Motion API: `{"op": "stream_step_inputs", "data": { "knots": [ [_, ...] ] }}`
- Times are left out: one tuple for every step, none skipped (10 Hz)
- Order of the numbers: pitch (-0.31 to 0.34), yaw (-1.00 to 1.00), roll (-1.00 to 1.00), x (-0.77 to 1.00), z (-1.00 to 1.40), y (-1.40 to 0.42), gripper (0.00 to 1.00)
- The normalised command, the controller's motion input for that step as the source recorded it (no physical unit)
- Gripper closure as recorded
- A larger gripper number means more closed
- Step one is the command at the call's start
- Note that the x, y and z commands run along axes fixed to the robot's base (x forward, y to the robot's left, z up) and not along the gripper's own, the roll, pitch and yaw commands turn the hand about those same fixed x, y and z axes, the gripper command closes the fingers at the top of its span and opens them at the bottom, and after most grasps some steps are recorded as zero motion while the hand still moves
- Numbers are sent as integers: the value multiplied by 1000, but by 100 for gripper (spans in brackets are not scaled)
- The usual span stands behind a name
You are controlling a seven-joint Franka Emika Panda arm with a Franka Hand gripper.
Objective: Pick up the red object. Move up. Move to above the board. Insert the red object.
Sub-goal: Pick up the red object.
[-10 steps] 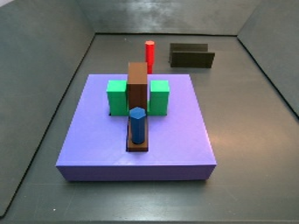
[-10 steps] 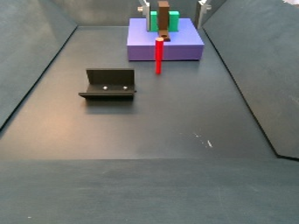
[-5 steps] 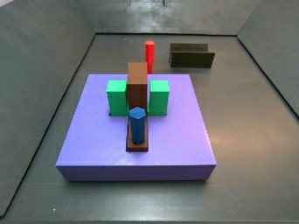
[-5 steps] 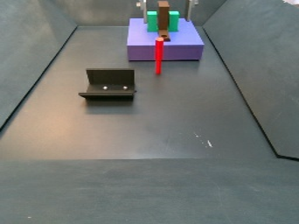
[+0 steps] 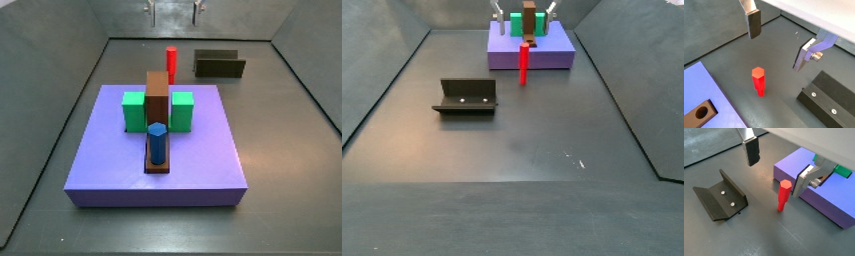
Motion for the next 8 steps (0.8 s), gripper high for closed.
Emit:
{"op": "stream_step_inputs", "data": {
  "knots": [
    [-36,0,4,0,-123,-211,0],
    [-66,0,29,100,-220,-369,0],
    [-91,0,37,126,-263,-414,0],
    [-80,0,51,120,-260,-326,0],
    [-61,0,59,151,-246,-209,0],
    [-43,-3,34,103,-234,-34,0],
    [-30,0,50,57,-209,0,0],
    [-31,0,66,0,-209,29,0]
  ]
}}
